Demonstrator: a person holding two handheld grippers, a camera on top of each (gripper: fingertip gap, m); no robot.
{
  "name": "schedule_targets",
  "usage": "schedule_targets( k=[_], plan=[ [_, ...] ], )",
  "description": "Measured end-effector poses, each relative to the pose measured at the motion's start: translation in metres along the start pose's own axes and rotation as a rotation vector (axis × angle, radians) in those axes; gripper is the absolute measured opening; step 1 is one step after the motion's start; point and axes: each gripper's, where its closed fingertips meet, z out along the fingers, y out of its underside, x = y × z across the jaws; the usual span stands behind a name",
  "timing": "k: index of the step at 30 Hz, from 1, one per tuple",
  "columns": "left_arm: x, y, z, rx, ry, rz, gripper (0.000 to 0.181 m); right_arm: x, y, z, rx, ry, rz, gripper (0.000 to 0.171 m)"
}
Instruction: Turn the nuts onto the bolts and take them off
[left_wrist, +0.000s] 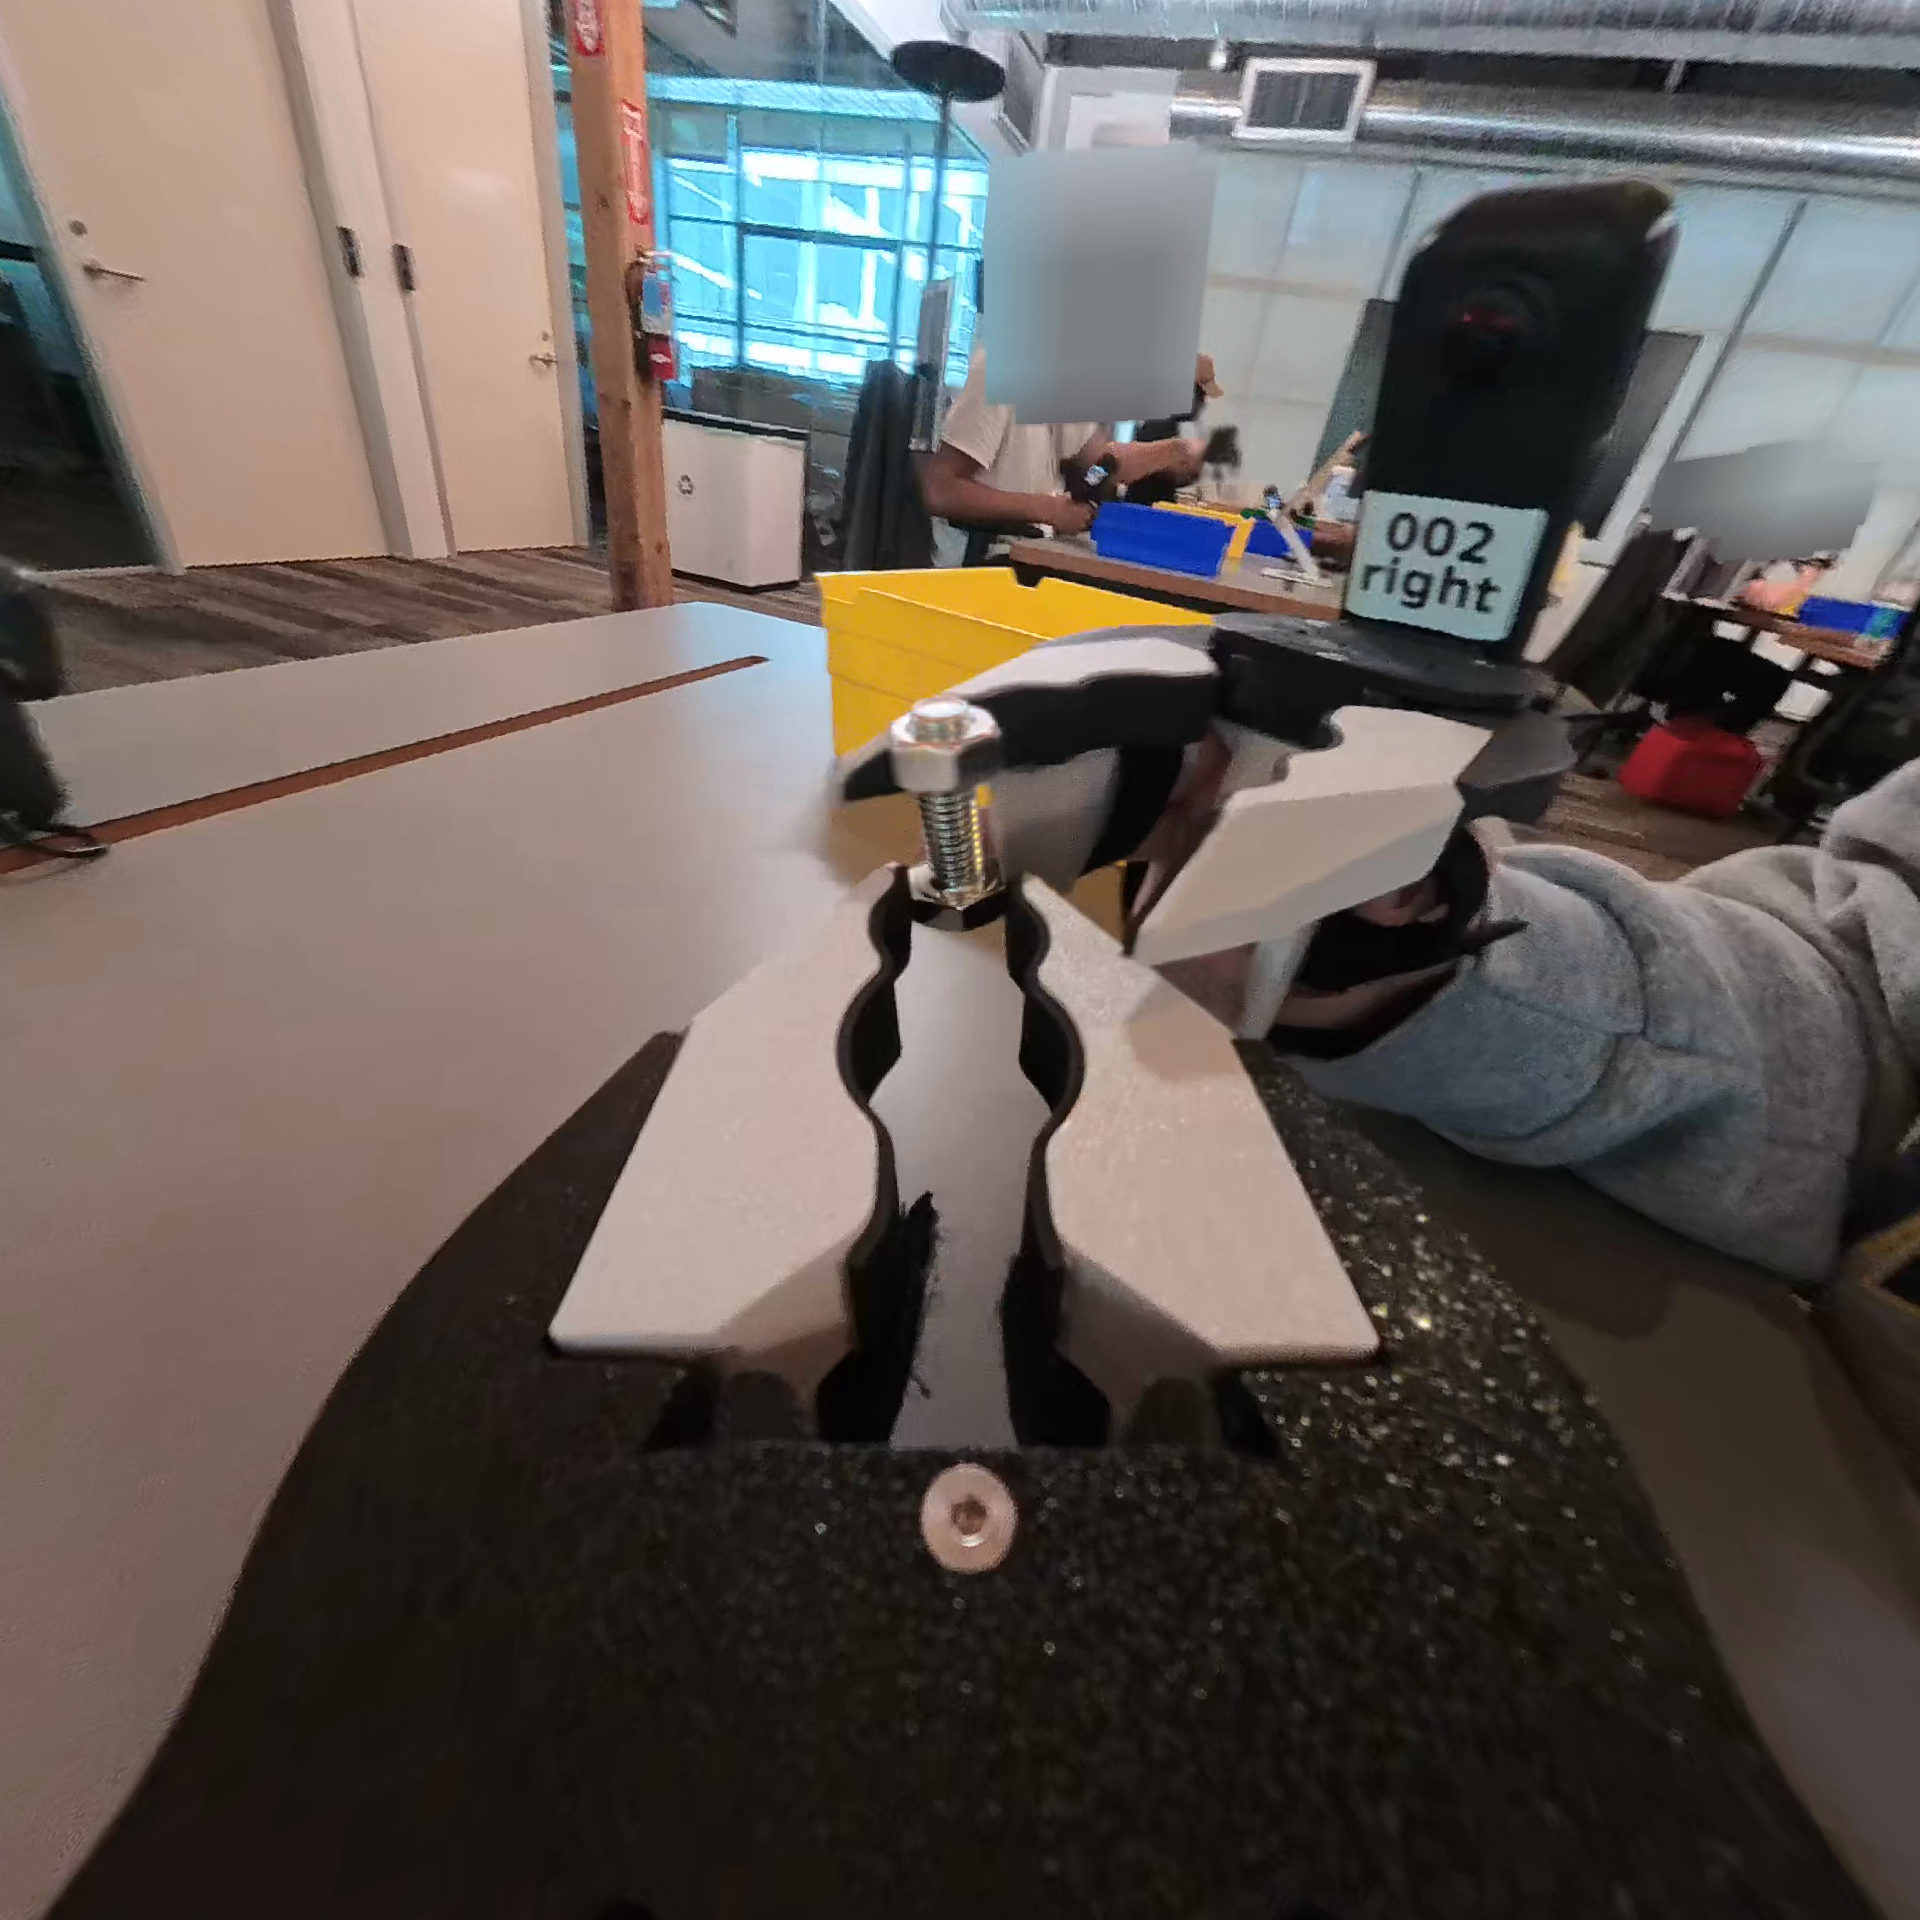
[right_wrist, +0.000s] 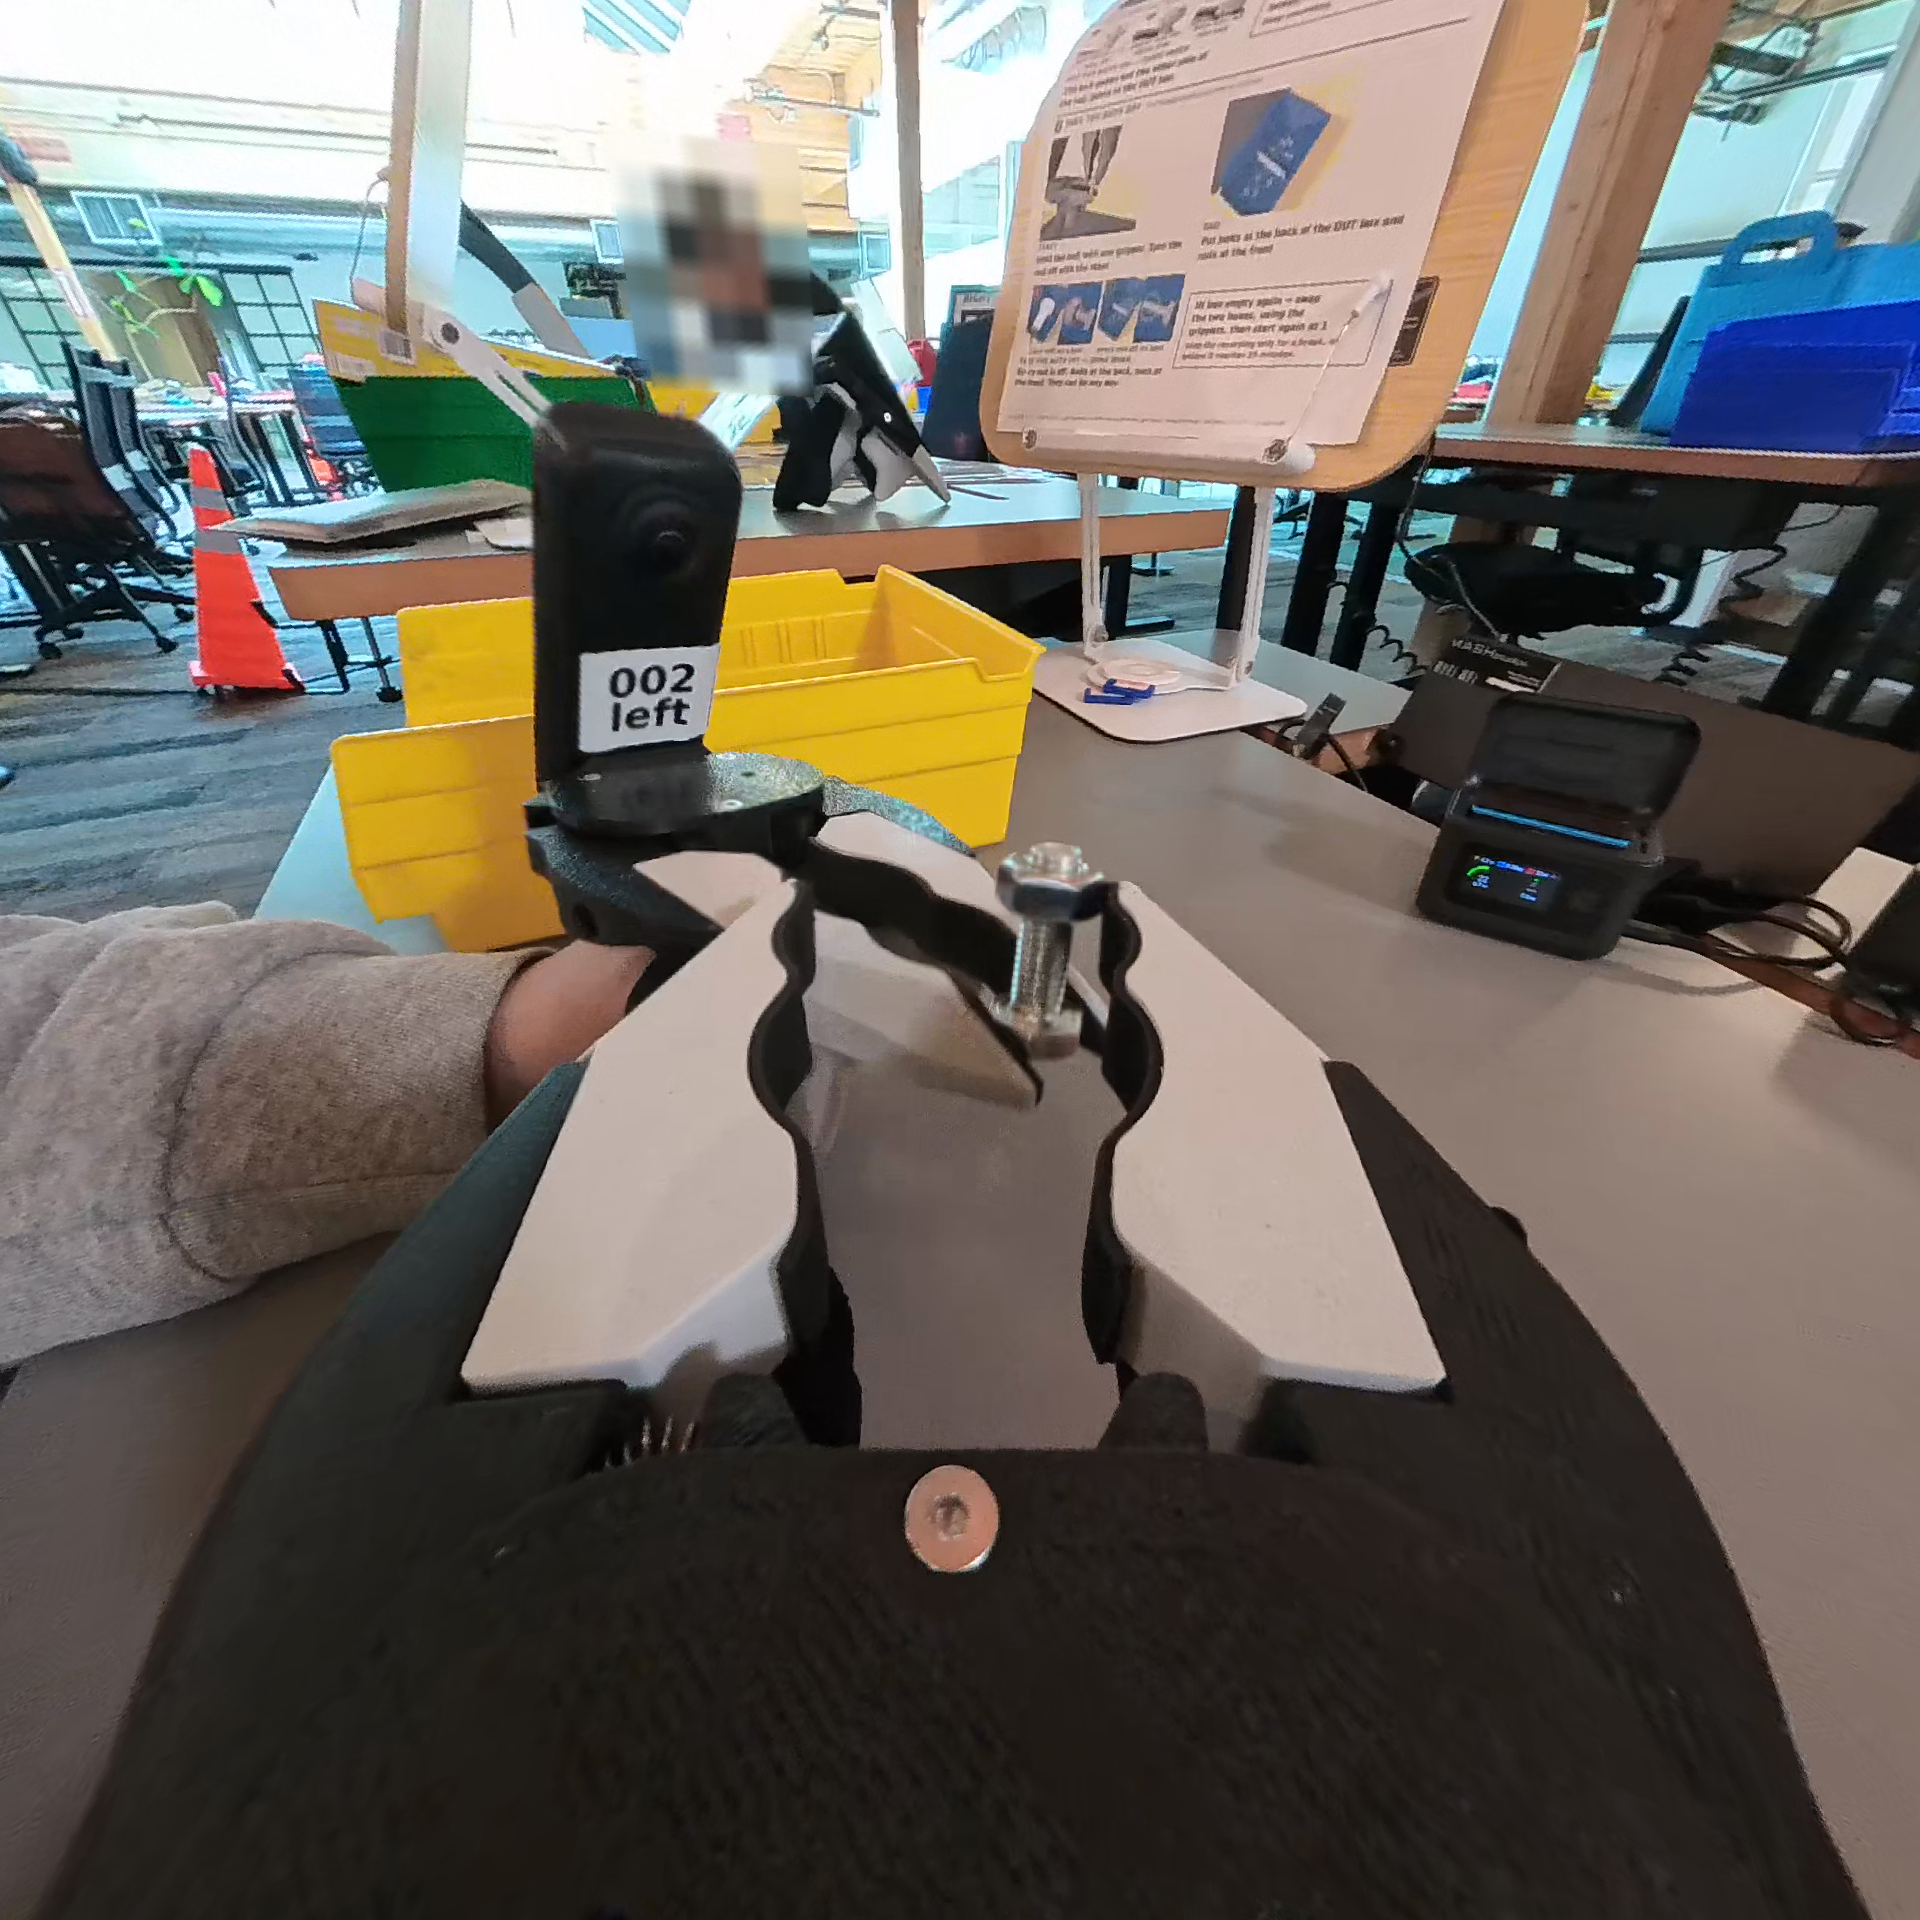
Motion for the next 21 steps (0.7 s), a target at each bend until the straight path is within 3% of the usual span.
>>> schedule_targets(
  k=[4,12,21],
  plan=[
    [-0.012,-0.002,-0.005,0.008,-0.053,-0.012,0.016,0.004,0.001,-0.002,0.000,0.001,0.019,0.049],
    [0.013,0.006,0.006,-0.047,0.043,0.074,0.015,0.001,0.002,0.000,-0.014,0.003,-0.008,0.054],
    [-0.014,-0.004,-0.007,0.021,-0.056,-0.036,0.016,0.003,0.001,-0.002,-0.013,0.000,-0.005,0.049]
  ],
)
